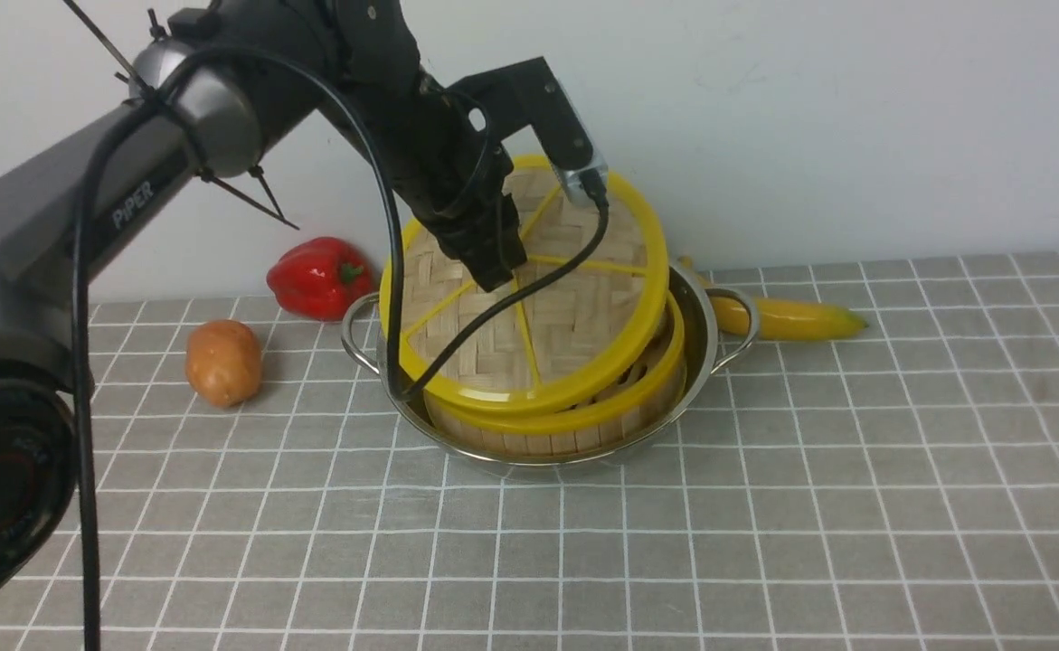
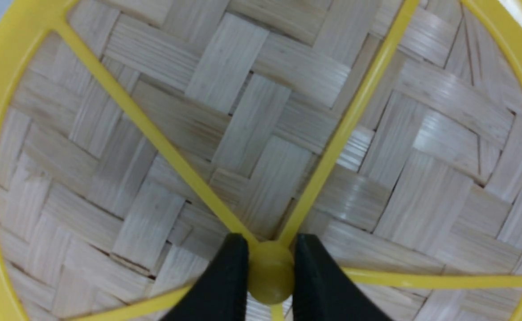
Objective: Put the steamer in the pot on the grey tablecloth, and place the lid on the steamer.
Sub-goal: 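Place the yellow bamboo steamer lid onto the steamer in the pot with the left gripper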
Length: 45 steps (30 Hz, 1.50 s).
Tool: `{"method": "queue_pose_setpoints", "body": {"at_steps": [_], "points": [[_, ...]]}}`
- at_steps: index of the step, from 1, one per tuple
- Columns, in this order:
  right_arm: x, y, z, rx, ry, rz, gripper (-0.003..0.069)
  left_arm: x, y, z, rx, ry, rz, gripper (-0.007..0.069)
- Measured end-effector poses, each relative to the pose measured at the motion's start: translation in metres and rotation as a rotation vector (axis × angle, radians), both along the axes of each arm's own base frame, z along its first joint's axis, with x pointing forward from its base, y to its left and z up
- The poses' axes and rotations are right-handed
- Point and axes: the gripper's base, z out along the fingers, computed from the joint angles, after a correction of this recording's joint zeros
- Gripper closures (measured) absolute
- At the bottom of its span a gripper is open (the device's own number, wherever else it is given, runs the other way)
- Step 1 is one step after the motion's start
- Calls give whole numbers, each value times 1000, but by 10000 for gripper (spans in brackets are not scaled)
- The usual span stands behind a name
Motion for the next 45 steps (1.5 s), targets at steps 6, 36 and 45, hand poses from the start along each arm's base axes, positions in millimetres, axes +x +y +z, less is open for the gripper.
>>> {"method": "queue_pose_setpoints", "body": {"at_steps": [6,36,45], "points": [[0,0,0,0,0,0,416,2,-3,-6,7,2,-13,508],[0,0,0,0,-1,0,416,10,-9,-24,32,-32,-85,508],[0,0,0,0,-1,0,416,12,-11,-31,37,-29,-106,508]]}}
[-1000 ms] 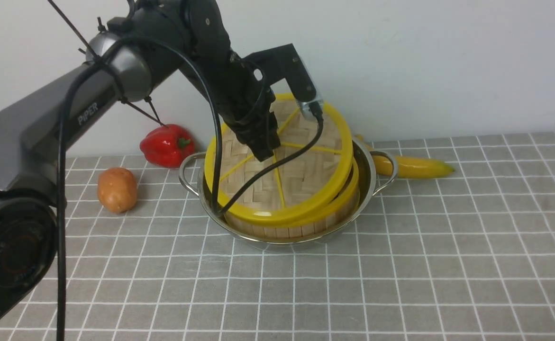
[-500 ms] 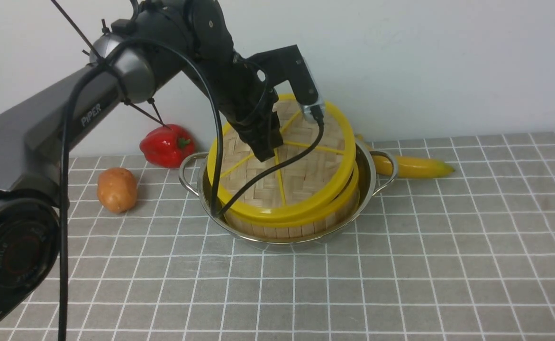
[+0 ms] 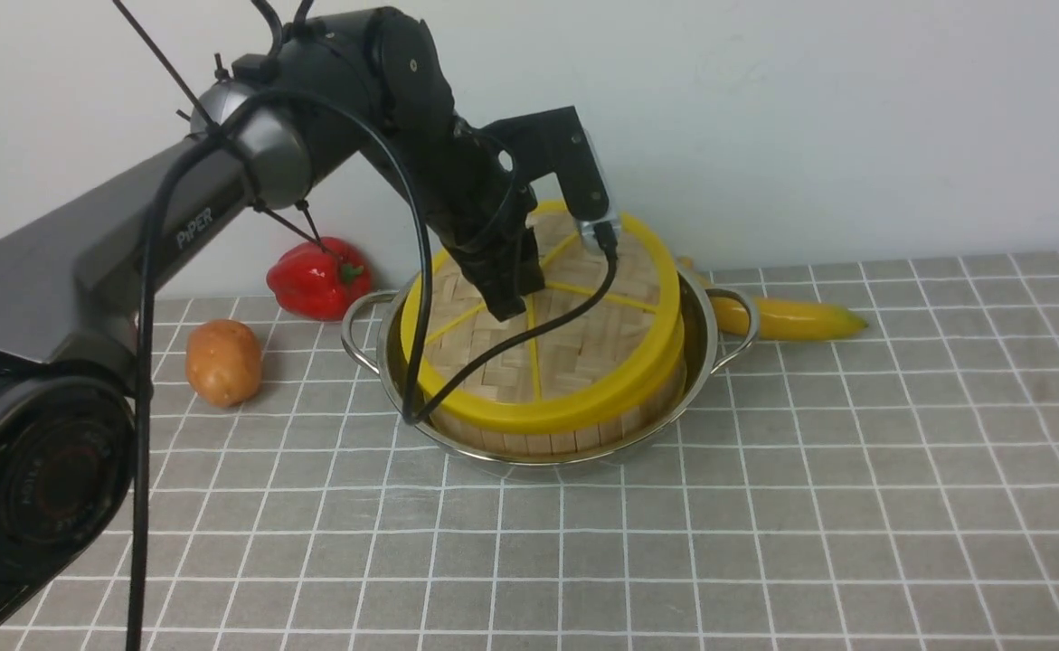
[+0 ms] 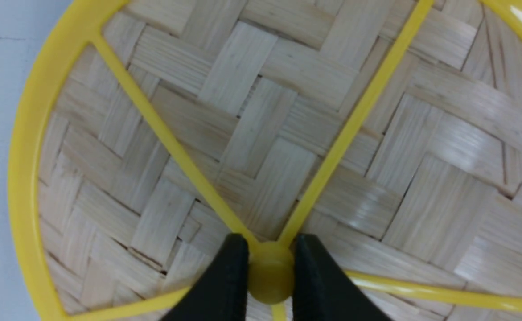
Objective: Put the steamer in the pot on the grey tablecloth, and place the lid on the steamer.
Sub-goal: 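Place the yellow bamboo steamer lid onto the steamer in the pot with the left gripper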
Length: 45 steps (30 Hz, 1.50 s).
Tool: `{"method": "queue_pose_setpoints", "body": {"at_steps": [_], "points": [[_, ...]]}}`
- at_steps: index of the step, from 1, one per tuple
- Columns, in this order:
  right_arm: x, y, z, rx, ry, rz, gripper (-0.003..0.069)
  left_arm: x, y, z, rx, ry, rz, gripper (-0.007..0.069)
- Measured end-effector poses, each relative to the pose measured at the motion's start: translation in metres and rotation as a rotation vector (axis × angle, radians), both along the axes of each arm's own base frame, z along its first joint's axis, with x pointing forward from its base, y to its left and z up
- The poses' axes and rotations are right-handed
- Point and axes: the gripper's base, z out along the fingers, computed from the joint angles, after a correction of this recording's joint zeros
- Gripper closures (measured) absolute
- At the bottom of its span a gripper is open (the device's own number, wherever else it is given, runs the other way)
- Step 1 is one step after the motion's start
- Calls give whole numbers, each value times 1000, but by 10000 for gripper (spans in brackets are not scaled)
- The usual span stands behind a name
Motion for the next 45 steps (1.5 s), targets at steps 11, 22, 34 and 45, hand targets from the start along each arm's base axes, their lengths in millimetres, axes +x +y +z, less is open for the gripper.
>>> {"method": "queue_pose_setpoints", "body": {"at_steps": [11,22,34,45], "points": [[0,0,0,0,0,0,416,-1,-2,0,-15,-1,-21,508],[0,0,0,0,0,0,416,1,-3,14,-27,-24,-26,508],[0,0,0,0,0,0,416,0,-2,17,-19,-14,-24,508],[0,0,0,0,0,0,416,-5,2,57,-17,-32,-10,508]]}}
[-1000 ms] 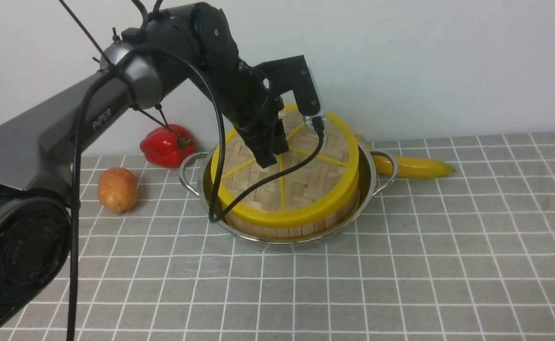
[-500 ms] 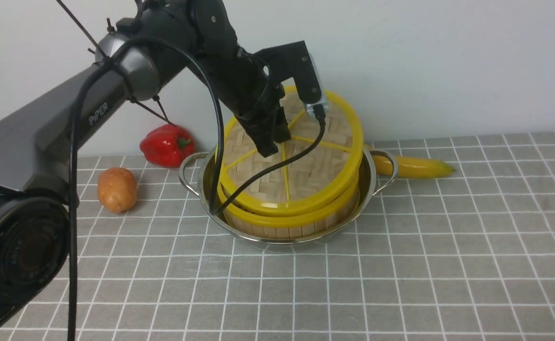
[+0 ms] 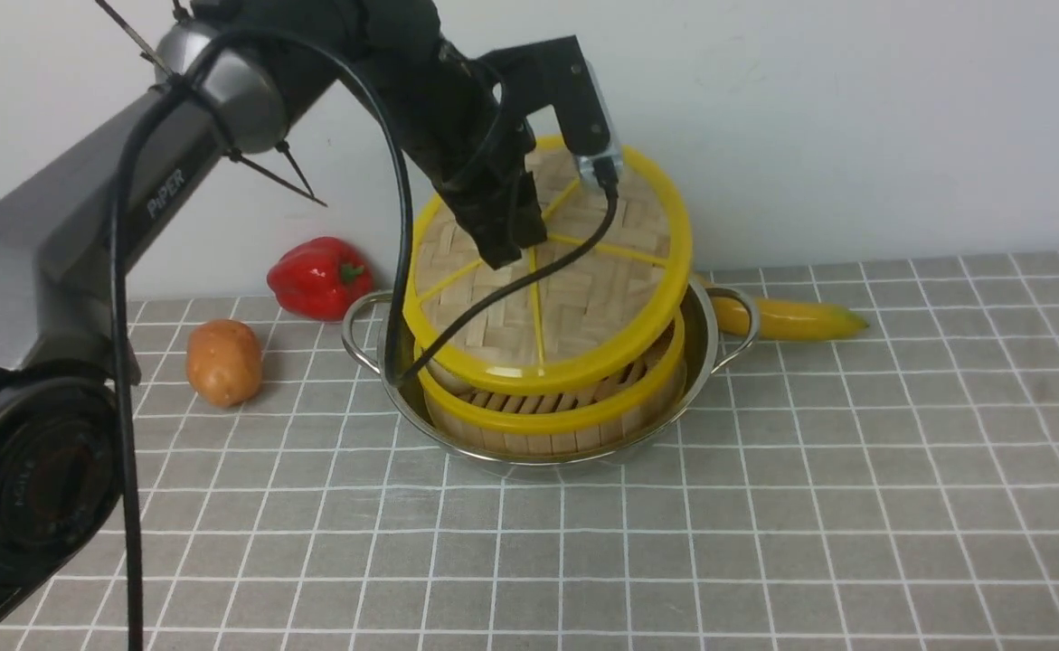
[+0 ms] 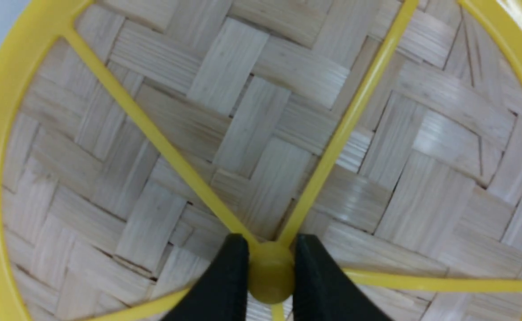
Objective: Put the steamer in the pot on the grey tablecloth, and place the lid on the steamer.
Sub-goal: 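Place the yellow bamboo steamer lid onto the steamer in the pot with the left gripper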
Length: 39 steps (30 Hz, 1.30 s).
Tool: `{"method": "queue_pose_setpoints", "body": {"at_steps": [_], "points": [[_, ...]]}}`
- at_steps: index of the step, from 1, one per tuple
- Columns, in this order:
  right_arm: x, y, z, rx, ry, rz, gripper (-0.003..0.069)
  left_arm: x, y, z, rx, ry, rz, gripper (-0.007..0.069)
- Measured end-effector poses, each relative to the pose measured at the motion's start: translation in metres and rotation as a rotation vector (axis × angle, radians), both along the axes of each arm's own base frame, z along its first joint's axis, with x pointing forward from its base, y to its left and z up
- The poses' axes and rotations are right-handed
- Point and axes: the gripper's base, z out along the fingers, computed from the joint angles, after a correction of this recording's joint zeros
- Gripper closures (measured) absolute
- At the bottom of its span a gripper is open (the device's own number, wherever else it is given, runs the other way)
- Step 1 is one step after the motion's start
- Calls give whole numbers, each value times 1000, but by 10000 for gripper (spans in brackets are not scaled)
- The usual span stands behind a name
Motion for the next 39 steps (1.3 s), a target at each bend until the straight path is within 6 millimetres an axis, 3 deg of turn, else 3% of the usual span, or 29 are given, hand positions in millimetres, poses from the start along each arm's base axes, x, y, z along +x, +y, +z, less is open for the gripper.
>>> {"method": "queue_pose_setpoints", "body": {"at_steps": [5,15,24,29,33,39], "points": [[0,0,0,0,0,0,416,0,1,9,-12,-21,22,508],[0,0,0,0,0,0,416,8,0,-17,13,50,81,508],[0,0,0,0,0,0,416,8,1,-16,-17,79,173,508],[0,0,0,0,0,0,416,1,4,0,-51,77,245,508],[0,0,0,0,0,0,416,-22,19,25,-64,76,322,508],[0,0,0,0,0,0,416,-30,23,29,-96,102,305,508]]}}
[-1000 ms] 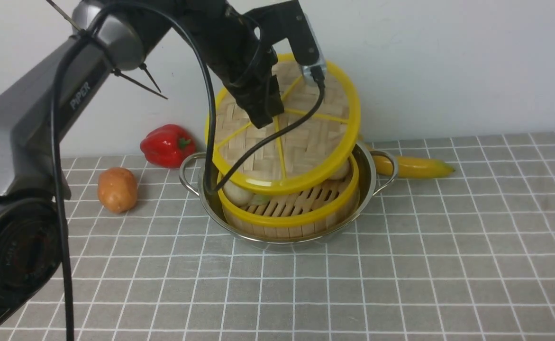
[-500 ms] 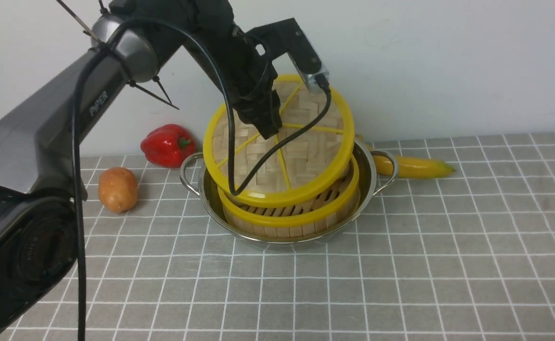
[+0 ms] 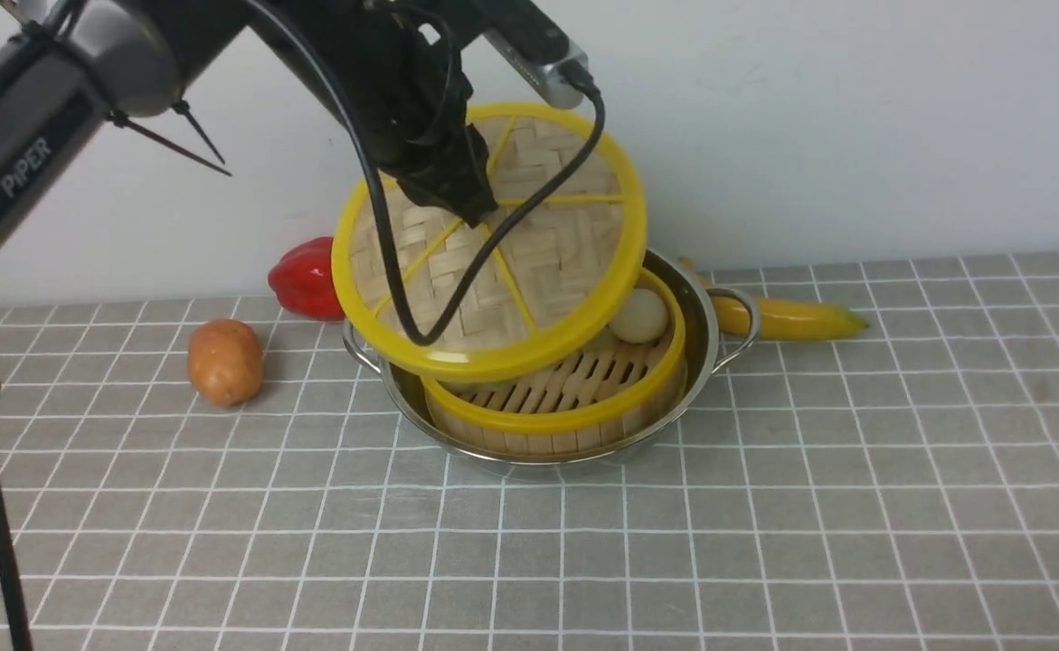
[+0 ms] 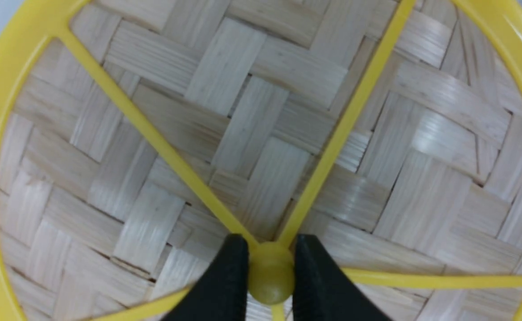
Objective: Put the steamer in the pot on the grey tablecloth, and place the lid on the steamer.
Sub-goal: 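Place the yellow bamboo steamer lid onto the steamer in the pot with the left gripper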
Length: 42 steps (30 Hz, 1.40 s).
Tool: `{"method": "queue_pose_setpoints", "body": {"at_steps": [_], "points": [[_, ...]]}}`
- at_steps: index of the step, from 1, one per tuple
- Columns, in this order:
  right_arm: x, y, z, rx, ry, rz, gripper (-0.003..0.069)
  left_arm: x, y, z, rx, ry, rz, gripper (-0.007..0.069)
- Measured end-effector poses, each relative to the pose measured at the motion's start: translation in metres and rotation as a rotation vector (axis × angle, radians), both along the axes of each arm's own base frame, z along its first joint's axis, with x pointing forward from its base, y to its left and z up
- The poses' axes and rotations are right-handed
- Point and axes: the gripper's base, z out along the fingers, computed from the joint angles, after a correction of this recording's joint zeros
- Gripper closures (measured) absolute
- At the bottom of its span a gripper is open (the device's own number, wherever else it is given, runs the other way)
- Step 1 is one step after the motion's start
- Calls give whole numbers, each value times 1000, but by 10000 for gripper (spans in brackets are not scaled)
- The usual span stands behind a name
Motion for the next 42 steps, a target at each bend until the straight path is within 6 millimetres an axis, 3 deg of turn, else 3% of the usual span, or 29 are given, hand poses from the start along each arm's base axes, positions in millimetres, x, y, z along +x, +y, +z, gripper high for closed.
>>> {"method": "queue_pose_setpoints", "body": {"at_steps": [3,11,26,34,42], "points": [[0,0,0,0,0,0,416,2,-4,-8,-17,21,-30,508],[0,0,0,0,0,0,416,20,-11,-56,25,108,-70,508],[0,0,0,0,0,0,416,26,-17,-57,-1,21,-150,508],[0,0,0,0,0,0,416,30,-20,-72,-10,53,-164,508],[0,0,0,0,0,0,416,34,-18,-75,26,20,-156,508]]}}
